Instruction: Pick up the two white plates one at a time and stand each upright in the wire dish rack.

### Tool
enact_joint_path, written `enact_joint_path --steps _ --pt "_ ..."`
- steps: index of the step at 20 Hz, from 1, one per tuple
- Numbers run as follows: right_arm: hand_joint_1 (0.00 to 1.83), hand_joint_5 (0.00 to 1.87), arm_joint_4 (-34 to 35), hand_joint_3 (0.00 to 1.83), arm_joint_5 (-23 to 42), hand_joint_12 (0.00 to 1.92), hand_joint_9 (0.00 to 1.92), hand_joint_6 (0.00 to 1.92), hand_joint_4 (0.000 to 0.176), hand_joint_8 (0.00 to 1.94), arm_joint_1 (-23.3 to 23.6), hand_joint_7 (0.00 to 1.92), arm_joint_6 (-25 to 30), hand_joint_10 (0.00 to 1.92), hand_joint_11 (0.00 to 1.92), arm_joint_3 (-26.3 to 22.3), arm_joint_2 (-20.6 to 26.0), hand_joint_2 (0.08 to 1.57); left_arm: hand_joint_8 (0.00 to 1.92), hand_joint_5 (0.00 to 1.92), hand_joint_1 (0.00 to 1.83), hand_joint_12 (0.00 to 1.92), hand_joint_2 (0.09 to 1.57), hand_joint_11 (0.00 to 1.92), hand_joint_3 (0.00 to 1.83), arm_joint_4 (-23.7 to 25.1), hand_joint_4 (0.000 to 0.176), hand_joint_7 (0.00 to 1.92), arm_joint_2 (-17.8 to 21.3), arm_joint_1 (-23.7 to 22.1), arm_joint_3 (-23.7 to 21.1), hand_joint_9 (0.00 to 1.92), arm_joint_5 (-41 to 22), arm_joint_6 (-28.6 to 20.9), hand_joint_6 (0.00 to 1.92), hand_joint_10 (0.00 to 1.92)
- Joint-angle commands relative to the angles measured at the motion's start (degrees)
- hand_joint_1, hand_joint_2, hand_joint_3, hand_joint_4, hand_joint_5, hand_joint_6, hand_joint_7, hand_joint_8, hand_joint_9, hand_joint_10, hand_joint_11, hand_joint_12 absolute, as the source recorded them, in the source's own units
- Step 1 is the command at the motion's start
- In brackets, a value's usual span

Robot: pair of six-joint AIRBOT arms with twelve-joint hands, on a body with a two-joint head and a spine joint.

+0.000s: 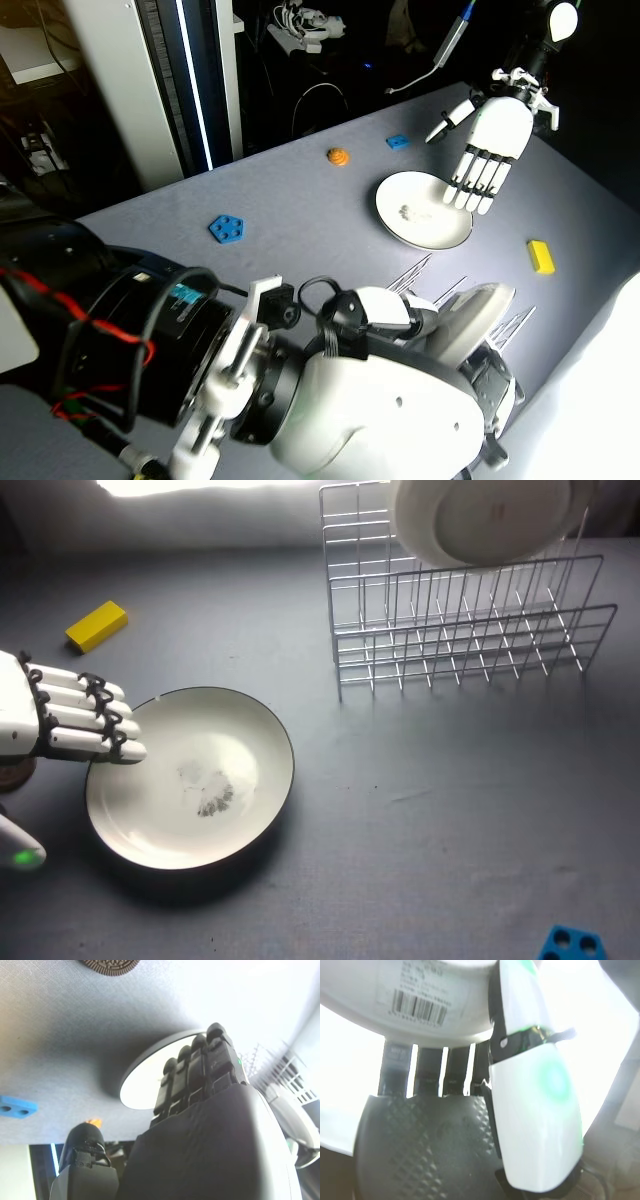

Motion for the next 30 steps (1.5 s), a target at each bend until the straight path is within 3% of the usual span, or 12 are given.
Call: enact_joint_path --steps 1,10,12,20,24,25,27,28,29,30 --pt "1.37 0.95 3.2 0.0 5.9 1.08 0.96 1.1 0.0 0.86 0.5 0.99 1.8 1.07 0.85 0.5 0.2 1.1 0.0 0.0 0.0 0.0 1.09 0.0 0.0 -3.0 0.0 0.01 0.2 -0.6 0.4 0.0 -1.7 0.0 0.0 0.0" --pt "1.37 0.94 3.2 0.0 6.7 1.08 0.96 1.11 0.0 0.87 -1.3 0.97 1.7 1.08 0.85 0.8 -0.7 1.11 0.01 0.03 0.0 0.0 1.1 0.0 0.0 -3.0 0.0 0.02 0.2 -0.8 0.4 0.0 -2.0 -0.2 0.01 0.0" --pt "1.36 0.88 3.2 0.0 6.7 1.12 0.91 1.18 0.0 0.95 -1.7 0.93 1.7 1.16 0.82 1.6 -1.3 1.13 0.0 0.02 0.0 0.0 1.1 0.0 0.0 -3.0 0.0 0.02 0.2 -0.9 0.5 0.0 -2.0 -0.2 0.0 0.0" --pt "1.37 0.92 3.2 0.0 7.4 1.1 0.95 1.12 0.0 0.91 -4.1 0.96 2.0 1.09 0.87 4.1 -3.3 1.11 0.0 0.03 0.0 0.0 1.1 0.0 0.0 -2.9 0.0 0.04 0.2 -1.5 0.5 0.01 -2.0 -0.3 0.0 0.0" --pt "1.37 0.88 3.2 0.0 7.6 1.11 0.92 1.17 0.0 0.95 -5.3 0.94 1.8 1.13 0.86 5.1 -4.2 1.13 0.01 0.03 0.0 0.0 1.09 0.0 0.0 -2.9 0.0 0.03 0.2 -1.5 0.5 0.01 -2.0 -0.3 0.01 0.0" --pt "1.24 0.89 3.2 0.0 7.6 1.1 0.96 1.18 0.0 0.97 -5.5 0.96 1.7 0.7 0.85 5.2 -4.3 1.14 0.01 0.03 0.0 0.0 1.09 0.0 0.0 -2.9 0.0 0.03 0.2 -1.5 0.5 0.01 -2.0 -0.3 0.01 0.0" --pt "1.2 0.87 3.2 0.0 7.6 1.11 1.07 1.2 0.013 1.0 -5.8 0.96 1.1 0.33 0.82 5.4 -4.7 1.15 0.01 0.03 0.0 0.01 1.09 0.01 0.0 -2.9 0.0 0.04 0.2 -1.5 0.5 0.02 -2.0 -0.3 0.01 0.01" --pt "1.33 0.87 3.2 0.0 7.6 1.12 0.94 1.18 0.0 0.96 -5.9 0.96 0.9 0.96 0.83 5.4 -4.9 1.13 0.01 0.03 0.0 0.0 1.09 0.01 0.0 -2.9 0.0 0.04 0.2 -1.5 0.5 0.02 -2.1 -0.3 0.01 0.01" --pt "1.23 0.9 3.2 0.0 7.6 1.11 0.96 1.16 0.0 0.96 -6.0 0.97 0.8 0.68 0.84 5.4 -5.0 1.14 0.01 0.03 0.0 0.01 1.08 0.02 0.0 -2.9 0.0 0.04 0.2 -1.5 0.5 0.02 -2.1 -0.3 0.01 0.01" --pt "1.34 0.92 3.2 0.0 7.6 1.1 0.96 1.12 0.0 0.91 -6.2 0.99 0.6 0.99 0.86 5.5 -5.1 1.11 0.01 0.04 0.0 0.0 1.08 0.01 0.0 -2.9 0.0 0.04 0.2 -1.5 0.5 0.02 -2.1 -0.3 0.01 0.0"
